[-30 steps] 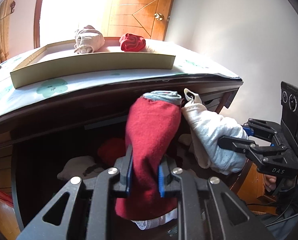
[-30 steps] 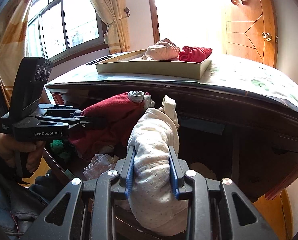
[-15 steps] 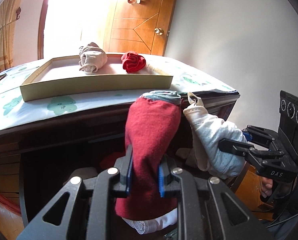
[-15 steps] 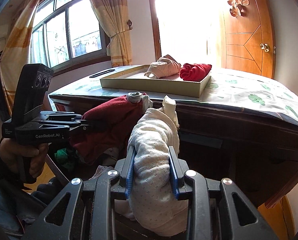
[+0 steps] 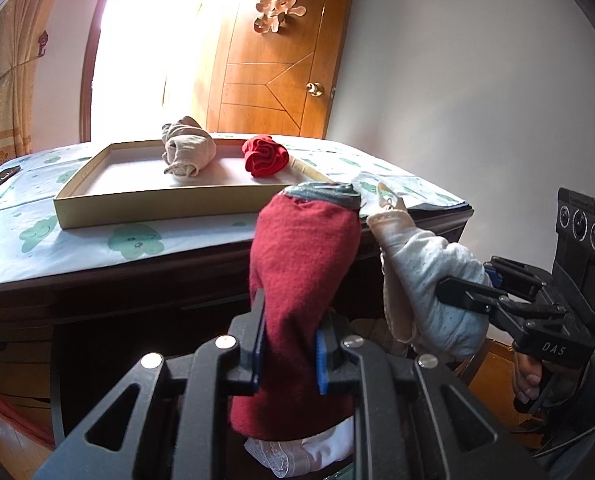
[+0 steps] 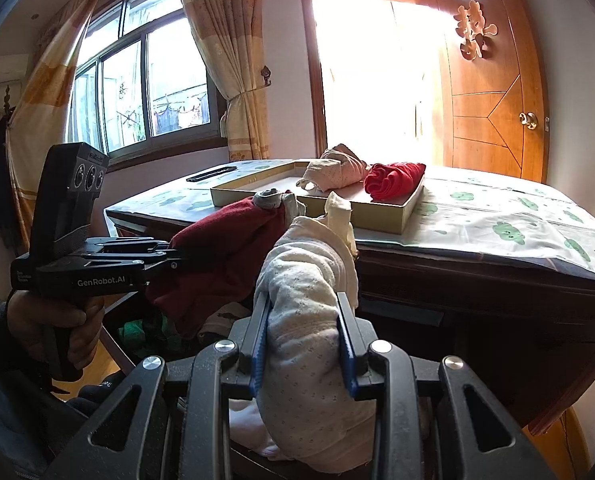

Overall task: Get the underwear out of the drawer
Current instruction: 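Lift both held garments out of the drawer and carry them toward the tray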

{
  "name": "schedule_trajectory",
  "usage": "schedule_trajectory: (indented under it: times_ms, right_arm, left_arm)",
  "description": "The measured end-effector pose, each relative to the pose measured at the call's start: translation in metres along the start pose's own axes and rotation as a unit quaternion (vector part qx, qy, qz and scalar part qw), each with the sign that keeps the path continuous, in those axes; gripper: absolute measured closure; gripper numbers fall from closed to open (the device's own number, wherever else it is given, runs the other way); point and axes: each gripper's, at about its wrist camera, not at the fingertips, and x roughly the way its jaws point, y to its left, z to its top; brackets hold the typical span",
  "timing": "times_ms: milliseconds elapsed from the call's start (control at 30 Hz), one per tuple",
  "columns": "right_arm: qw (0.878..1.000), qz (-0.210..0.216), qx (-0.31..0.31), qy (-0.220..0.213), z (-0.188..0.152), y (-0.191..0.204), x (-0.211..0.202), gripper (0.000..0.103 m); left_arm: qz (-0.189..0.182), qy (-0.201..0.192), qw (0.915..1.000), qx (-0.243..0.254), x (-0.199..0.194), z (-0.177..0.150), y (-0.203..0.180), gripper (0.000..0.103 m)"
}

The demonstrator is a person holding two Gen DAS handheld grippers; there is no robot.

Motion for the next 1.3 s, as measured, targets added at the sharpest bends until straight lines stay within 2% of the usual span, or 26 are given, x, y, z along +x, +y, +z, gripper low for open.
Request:
schedule_trajectory:
  times_ms: [433,1300]
  right_arm:
    - [1.000,0.009,-0.002,-0.028,0.012,0.003,-0.005,0.071]
    - [0.995,0.034,0.011,-0.090,0.040,0.003,-0.015,0.071]
  left_arm:
    - [0.012,-0.036,0.9993,-0.007,-0.020,0.013,0.004,0.086]
    - [0.056,-0.077,0.9954,-0.010,-0.047,0.041,0.010,0.086]
